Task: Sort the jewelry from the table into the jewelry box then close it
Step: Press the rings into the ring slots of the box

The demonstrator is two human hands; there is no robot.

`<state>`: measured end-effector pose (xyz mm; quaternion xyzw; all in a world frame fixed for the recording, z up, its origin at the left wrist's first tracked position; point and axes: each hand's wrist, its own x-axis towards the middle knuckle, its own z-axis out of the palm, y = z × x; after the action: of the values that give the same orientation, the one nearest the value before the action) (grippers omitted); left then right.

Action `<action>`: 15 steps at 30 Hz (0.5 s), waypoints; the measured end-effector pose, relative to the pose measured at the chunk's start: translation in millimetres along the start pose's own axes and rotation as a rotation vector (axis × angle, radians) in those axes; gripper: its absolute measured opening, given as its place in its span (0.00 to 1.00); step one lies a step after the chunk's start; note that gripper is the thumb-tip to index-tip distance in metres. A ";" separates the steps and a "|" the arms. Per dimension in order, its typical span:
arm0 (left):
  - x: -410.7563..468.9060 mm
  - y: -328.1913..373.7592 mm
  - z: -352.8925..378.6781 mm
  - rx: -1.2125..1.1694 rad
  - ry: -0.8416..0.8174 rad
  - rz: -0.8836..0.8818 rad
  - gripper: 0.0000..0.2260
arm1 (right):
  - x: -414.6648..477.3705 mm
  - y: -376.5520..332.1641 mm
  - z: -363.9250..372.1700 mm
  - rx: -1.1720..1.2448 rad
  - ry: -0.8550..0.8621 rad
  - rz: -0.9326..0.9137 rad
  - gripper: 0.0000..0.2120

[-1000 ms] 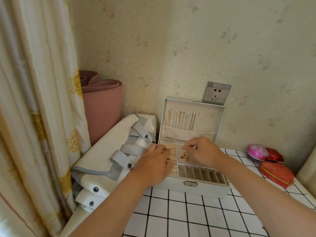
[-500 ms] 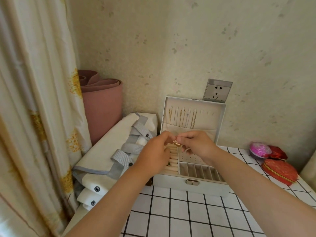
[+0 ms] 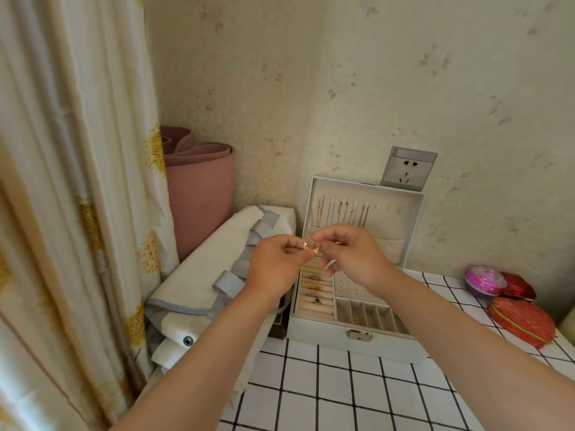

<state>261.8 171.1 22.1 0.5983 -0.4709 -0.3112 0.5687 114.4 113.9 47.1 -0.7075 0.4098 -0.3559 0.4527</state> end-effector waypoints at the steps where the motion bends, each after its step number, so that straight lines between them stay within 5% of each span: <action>1: 0.0 1.6 -0.7 -0.039 0.013 -0.038 0.03 | -0.7 -0.6 -0.4 -0.045 -0.003 -0.055 0.11; 6: 1.0 4.0 -2.6 -0.094 0.010 -0.165 0.06 | -5.3 2.3 0.4 -0.368 -0.003 -0.283 0.12; 12: 4.3 -0.6 -2.5 0.031 -0.041 -0.083 0.07 | 0.9 15.7 0.6 -0.593 0.041 -0.595 0.08; 15: 5.3 -9.4 -1.8 0.208 -0.130 -0.012 0.12 | 4.6 28.5 -2.5 -0.650 0.083 -0.586 0.08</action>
<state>267.3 166.0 14.1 0.6352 -0.5330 -0.3023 0.4701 106.7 101.6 21.9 -0.8845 0.3006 -0.3499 0.0697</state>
